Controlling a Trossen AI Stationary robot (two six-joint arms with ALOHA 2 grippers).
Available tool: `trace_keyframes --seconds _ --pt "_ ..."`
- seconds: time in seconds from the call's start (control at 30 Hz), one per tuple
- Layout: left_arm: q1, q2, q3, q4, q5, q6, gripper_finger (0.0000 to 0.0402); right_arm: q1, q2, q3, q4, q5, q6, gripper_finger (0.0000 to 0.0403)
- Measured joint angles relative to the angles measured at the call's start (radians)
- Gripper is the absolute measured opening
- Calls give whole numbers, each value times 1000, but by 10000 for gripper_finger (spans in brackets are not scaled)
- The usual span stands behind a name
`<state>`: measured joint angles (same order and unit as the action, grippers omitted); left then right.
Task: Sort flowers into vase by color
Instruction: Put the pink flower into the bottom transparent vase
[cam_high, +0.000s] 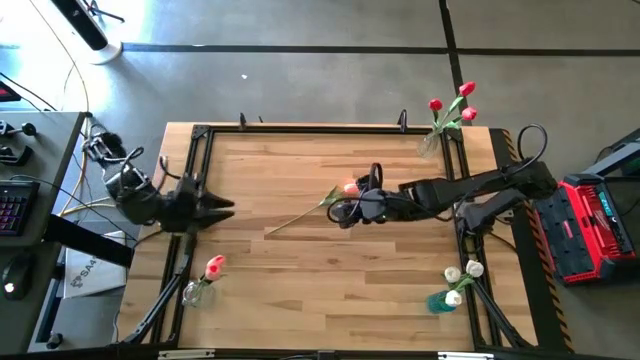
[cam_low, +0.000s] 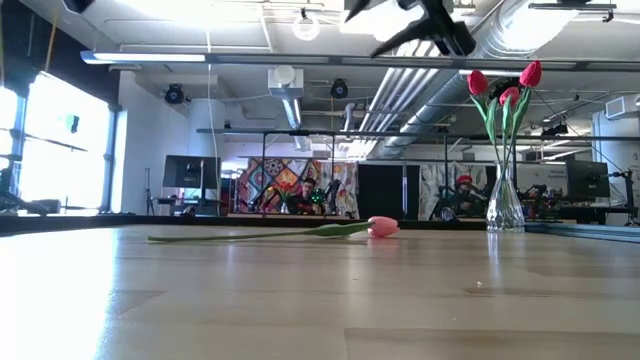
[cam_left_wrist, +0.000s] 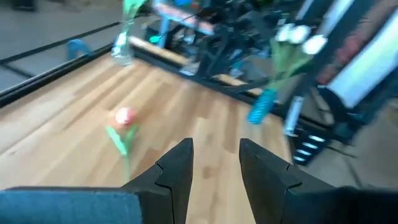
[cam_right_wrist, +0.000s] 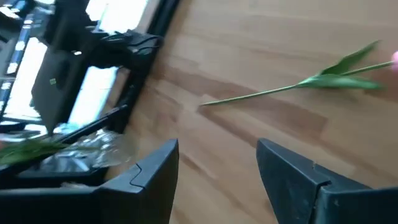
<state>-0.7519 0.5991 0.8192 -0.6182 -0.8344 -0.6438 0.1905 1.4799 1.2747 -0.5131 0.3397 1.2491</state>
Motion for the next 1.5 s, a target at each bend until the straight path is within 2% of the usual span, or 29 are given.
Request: trace_keyframes --seconds 0.1,0.23,0.5,0.6,0.67,0.73,0.87,1.13,1.5 --pt "134 38 0 0 93 0 120 -27 0 0 -20 -11 0 204" --pt "318 102 0 2 268 20 120 -52 0 0 -50 -64 -9 204" --pt "637 308 0 117 574 183 120 -48 0 0 -209 -82 -124 204" --pt "723 408 0 180 639 259 120 -37 0 0 -331 -71 -12 204" --pt "766 478 0 227 655 311 120 -18 0 0 -417 -27 66 204" --pt "802 547 0 282 672 362 120 4 0 0 -475 5 115 204" --pt "867 688 0 392 738 414 120 42 0 0 -538 0 141 204" --pt "921 958 0 578 796 490 120 93 0 0 -557 -1 181 204" --pt "923 1165 0 778 837 490 120 146 0 0 -575 -2 236 204"
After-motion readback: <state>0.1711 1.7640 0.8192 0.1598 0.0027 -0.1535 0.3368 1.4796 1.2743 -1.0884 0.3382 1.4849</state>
